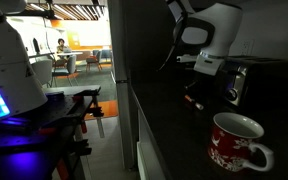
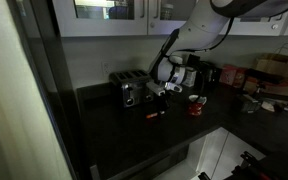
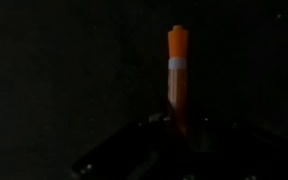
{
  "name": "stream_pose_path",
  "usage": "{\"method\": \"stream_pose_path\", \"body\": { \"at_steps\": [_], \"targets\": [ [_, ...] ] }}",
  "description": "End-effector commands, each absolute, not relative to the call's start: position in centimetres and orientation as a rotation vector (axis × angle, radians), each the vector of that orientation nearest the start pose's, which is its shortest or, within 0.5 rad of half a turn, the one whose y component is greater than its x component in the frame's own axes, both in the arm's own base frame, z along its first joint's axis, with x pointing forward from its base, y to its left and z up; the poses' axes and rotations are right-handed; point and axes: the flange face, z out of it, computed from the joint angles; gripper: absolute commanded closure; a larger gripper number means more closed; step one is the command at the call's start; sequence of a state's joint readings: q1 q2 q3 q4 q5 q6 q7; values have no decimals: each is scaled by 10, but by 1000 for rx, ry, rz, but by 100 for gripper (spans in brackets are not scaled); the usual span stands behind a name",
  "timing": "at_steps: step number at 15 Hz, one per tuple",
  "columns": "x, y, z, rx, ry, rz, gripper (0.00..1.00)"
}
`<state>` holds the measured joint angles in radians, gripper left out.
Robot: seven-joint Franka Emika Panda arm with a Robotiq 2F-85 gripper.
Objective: Move the marker to the edge
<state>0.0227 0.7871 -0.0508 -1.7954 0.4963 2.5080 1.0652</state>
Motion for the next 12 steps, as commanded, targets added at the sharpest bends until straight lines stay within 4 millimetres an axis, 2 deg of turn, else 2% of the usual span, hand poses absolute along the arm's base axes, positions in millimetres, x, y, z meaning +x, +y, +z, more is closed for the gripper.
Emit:
{"method": "stream_pose_path", "body": {
  "at_steps": [1,6,9,12],
  "targets": [
    [610,-8,123,-2187,1967,297,95],
    [562,18,143,-2197,1939,285,95],
    [528,21,151,-2142,1979,286,95],
    [502,21,148,-2105,2018,298,95]
  ]
}}
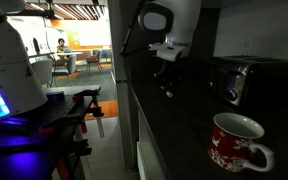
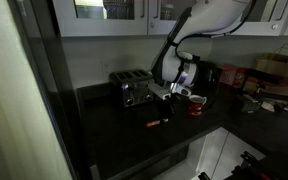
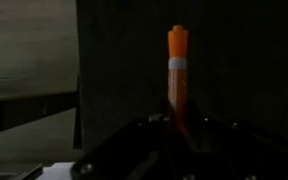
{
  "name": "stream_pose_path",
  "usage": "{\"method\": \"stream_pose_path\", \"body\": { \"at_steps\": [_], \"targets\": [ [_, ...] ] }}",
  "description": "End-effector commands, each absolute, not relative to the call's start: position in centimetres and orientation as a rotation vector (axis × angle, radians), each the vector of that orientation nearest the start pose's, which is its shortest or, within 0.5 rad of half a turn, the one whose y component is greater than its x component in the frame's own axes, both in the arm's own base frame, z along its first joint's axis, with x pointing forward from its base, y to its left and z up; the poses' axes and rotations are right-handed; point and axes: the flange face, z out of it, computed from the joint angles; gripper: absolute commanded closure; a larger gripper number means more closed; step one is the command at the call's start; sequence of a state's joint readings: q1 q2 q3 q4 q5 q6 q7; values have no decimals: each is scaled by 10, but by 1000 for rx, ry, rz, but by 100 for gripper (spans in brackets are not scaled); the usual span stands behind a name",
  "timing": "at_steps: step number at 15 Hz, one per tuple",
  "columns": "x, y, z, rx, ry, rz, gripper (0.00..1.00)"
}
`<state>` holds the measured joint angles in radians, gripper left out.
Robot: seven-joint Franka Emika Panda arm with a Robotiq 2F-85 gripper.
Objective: Move the marker to the edge
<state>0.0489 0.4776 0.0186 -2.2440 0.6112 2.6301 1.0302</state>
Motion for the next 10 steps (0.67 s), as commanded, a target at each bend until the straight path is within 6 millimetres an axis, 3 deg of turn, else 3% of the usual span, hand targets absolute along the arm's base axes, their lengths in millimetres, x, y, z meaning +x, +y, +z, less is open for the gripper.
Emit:
{"method": "stream_pose_path", "body": {
  "at_steps": [1,6,10],
  "targets": [
    [494,20,142,-2128,2034,300,95],
    [467,14,122,-2127,2075,358,95],
    [470,13,119,-2110,2068,359,95]
  ]
}}
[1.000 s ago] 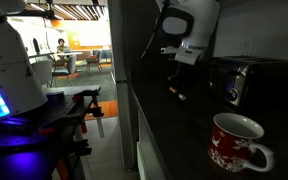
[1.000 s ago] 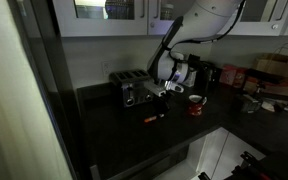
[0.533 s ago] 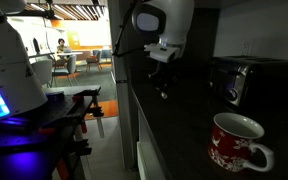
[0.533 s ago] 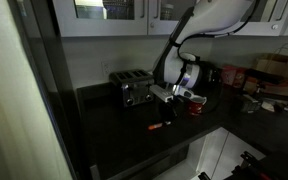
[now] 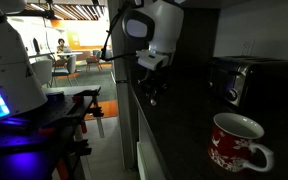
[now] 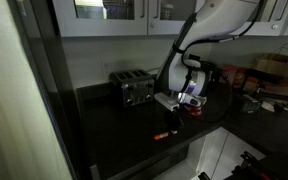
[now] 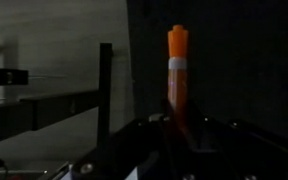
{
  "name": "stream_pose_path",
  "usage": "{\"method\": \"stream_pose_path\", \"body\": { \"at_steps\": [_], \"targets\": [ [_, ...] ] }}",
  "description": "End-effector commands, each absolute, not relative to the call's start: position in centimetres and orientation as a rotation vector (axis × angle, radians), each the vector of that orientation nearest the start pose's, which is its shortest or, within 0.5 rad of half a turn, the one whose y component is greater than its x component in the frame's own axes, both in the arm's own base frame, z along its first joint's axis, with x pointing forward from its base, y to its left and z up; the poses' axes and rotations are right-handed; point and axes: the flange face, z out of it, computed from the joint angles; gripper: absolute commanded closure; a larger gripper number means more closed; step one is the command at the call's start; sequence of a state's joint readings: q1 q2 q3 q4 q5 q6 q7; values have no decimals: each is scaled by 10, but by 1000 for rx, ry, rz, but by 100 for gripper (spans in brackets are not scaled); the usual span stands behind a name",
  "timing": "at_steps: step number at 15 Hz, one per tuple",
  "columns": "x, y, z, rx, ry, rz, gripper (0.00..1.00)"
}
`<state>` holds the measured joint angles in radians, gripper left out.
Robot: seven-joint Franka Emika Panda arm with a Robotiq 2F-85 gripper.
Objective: Move the marker to the edge
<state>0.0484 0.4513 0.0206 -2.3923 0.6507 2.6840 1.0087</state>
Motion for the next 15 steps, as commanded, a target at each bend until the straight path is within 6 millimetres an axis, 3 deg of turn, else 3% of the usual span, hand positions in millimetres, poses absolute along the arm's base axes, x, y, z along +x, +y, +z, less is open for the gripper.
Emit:
{"method": "stream_pose_path", "body": {
  "at_steps": [1,4,5,7,13,15],
  "targets": [
    [470,13,119,-2108,2066,362,95],
    [470,14,117,-2129,2062,371,95],
    [469,14,117,-2130,2065,371,55],
    [469,15,115,-2132,2070,375,47],
    [469,10,128,-2134,2051,347,2],
    [468,5,139,-2145,2038,352,0]
  ]
}}
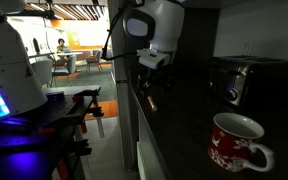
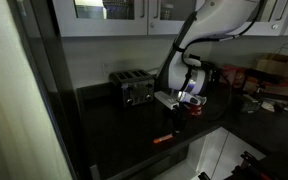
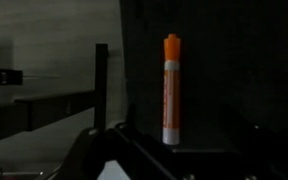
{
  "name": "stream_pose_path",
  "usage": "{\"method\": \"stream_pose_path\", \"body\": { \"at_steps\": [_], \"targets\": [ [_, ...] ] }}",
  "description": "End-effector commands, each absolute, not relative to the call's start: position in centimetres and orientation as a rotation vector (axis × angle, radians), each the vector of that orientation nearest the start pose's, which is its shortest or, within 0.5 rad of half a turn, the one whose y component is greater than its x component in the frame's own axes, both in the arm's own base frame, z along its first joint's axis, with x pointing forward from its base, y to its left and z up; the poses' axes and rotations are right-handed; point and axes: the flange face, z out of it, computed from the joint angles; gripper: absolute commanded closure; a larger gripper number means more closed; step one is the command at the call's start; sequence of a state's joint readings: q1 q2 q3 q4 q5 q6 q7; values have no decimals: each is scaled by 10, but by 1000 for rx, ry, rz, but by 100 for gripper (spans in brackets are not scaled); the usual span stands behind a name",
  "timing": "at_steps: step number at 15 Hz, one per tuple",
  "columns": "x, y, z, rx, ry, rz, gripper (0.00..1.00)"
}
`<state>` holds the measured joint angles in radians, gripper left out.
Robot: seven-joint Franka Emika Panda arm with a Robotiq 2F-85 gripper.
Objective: Move the marker to the edge
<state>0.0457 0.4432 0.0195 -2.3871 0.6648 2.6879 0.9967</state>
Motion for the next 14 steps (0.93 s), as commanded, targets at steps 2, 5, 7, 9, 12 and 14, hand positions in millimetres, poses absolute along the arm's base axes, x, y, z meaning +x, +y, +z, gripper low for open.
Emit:
{"method": "stream_pose_path", "body": {
  "at_steps": [2,5,7,9,12,14],
  "targets": [
    [468,-2,153,-2175,2030,320,0],
    [467,-16,183,-2244,2014,256,0],
    [466,-23,211,-2285,1961,242,0],
    [463,-26,241,-2380,1902,232,0],
    [465,-24,276,-2490,1841,189,0],
    [464,-18,291,-2567,1785,203,0]
  ]
}}
